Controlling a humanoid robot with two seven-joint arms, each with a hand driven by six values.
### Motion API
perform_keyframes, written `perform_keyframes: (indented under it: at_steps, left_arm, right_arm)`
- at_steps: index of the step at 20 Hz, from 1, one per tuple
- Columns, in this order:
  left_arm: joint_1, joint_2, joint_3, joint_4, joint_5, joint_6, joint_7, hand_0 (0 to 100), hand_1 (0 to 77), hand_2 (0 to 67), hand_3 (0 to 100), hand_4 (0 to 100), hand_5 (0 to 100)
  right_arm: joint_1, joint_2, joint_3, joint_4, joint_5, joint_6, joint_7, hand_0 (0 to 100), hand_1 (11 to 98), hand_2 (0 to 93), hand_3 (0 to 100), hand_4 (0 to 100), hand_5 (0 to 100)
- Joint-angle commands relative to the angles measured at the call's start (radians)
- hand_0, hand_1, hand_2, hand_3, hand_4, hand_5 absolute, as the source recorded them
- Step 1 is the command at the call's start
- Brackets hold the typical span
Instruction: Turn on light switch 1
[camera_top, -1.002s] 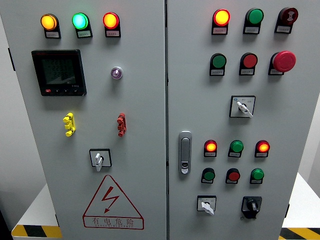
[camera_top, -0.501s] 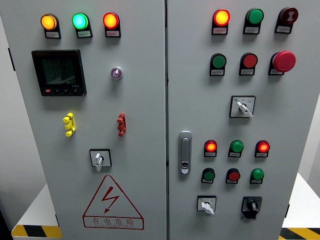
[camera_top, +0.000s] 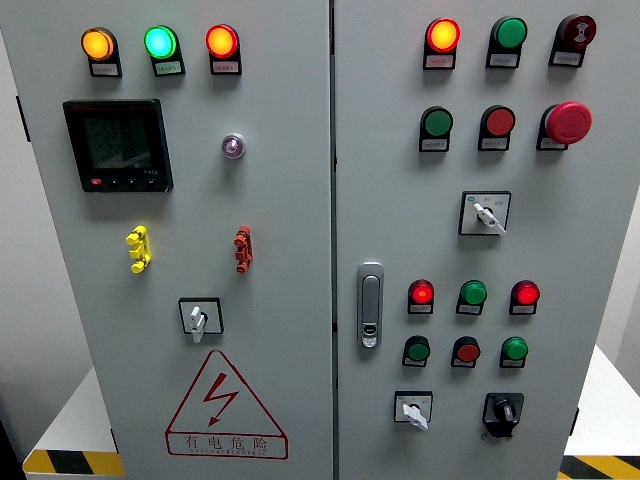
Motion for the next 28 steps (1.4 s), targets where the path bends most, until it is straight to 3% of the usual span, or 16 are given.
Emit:
perform_keyframes:
  at_steps: [1,8,9,13,15,20,24,28]
  left_arm:
    - [0.000,0.000,-0.002,-0.001,0.000,0.000,-0.003,0,0.9,2.1,0,0,6]
    - [0.000,0.003,-0.055,-0.004,0.033,-0.001,-0.001,0,1.0,2.1,0,0,6]
    - [0.000,0.003,-0.138,-0.004,0.102,-0.001,0.000,0,1.2,2.1,0,0,6]
    - [-0.005,0.006,-0.769,-0.009,0.773,-0.001,-0.001,0,2.3,2.1,0,0,5]
    - [-0.005,0.009,-0.978,-0.054,1.016,-0.001,-0.007,0,2.2,2.1,0,0,5]
    - [-0.002,0.010,-1.181,-0.197,1.175,0.009,-0.007,0,4.6,2.8,0,0,3]
    - [0.018,-0.006,-1.400,-0.366,1.374,0.011,-0.004,0,6.5,3.4,0,0,3]
    - [0.021,-0.015,-1.456,-0.577,1.404,0.008,-0.006,0,10.3,4.6,0,2,7]
  right_arm:
    - [0.000,0.0000,0.000,0.000,0.000,0.000,-0.001,0,22.6,0.0,11,23,15]
    - [0.000,0.0000,0.000,0.000,0.000,0.000,-0.001,0,22.5,0.0,11,23,15]
    - [0.000,0.0000,0.000,0.000,0.000,0.000,0.001,0,22.6,0.0,11,23,15]
    - [0.000,0.0000,0.000,0.000,0.000,0.000,-0.001,0,22.6,0.0,11,23,15]
    - [0.000,0.0000,0.000,0.000,0.000,0.000,-0.001,0,22.6,0.0,11,23,15]
    - [0.000,0.0000,0.000,0.000,0.000,0.000,0.001,0,22.7,0.0,11,23,15]
    - [0.000,0.0000,0.000,0.000,0.000,0.000,-0.001,0,22.6,0.0,11,23,15]
    - [0.000,0.0000,0.000,0.000,0.000,0.000,-0.001,0,22.6,0.0,11,23,15]
